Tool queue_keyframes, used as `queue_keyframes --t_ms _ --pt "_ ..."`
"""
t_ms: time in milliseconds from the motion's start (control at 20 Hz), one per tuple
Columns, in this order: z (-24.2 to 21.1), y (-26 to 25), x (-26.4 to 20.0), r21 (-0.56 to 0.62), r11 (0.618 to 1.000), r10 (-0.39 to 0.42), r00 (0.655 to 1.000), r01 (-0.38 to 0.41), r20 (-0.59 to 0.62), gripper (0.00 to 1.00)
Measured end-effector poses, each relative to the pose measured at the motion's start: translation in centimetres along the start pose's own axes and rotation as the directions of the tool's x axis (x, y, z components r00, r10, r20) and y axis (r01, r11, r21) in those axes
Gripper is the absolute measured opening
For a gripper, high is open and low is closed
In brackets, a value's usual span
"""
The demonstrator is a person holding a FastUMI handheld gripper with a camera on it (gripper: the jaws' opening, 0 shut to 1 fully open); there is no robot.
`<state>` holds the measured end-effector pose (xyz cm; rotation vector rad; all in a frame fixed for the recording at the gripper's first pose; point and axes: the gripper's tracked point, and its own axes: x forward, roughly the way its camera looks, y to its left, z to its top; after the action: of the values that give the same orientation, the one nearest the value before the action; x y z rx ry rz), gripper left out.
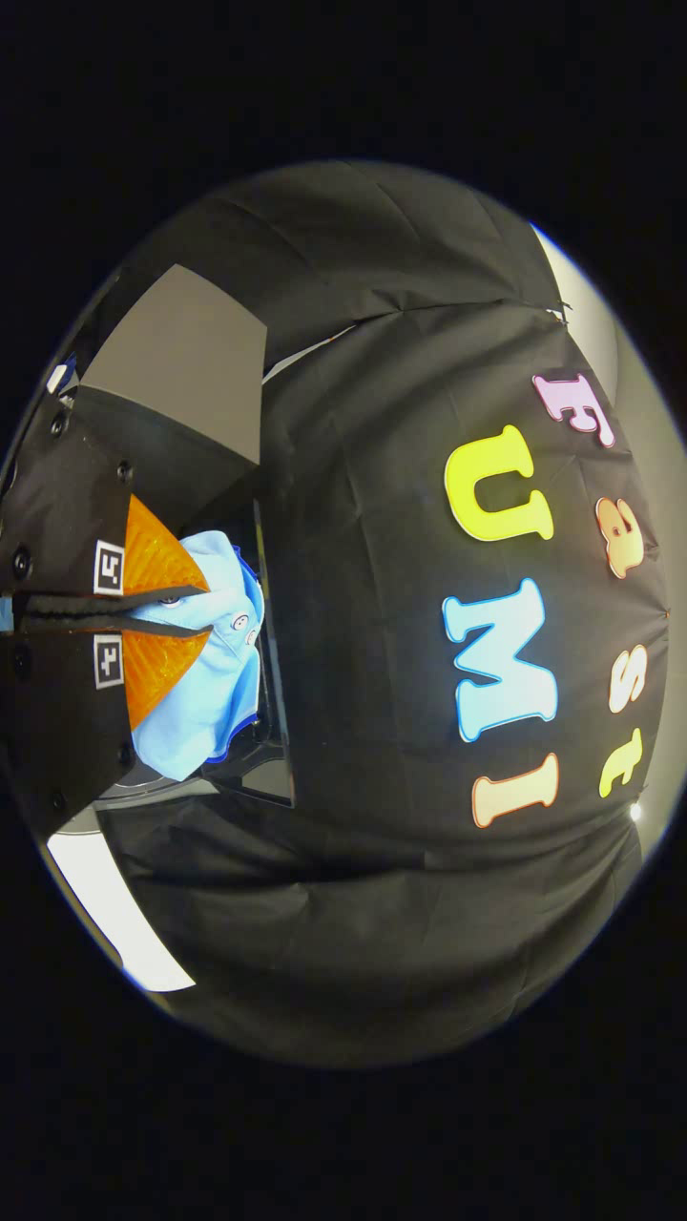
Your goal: Put the clothes into the washing machine and then close the washing machine lid.
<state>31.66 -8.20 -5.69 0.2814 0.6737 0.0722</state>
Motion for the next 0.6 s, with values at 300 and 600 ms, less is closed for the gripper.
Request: queue_keyframes --t_ms 300,600 --pt "-4.3 -1.8 3.7 -0.015 0.999 -0.043 0.997 0.042 -0.066 0.01" --pt "-8.1 -3.9 7.4 -0.023 0.995 -0.096 0.984 0.094 -0.152 0.01"
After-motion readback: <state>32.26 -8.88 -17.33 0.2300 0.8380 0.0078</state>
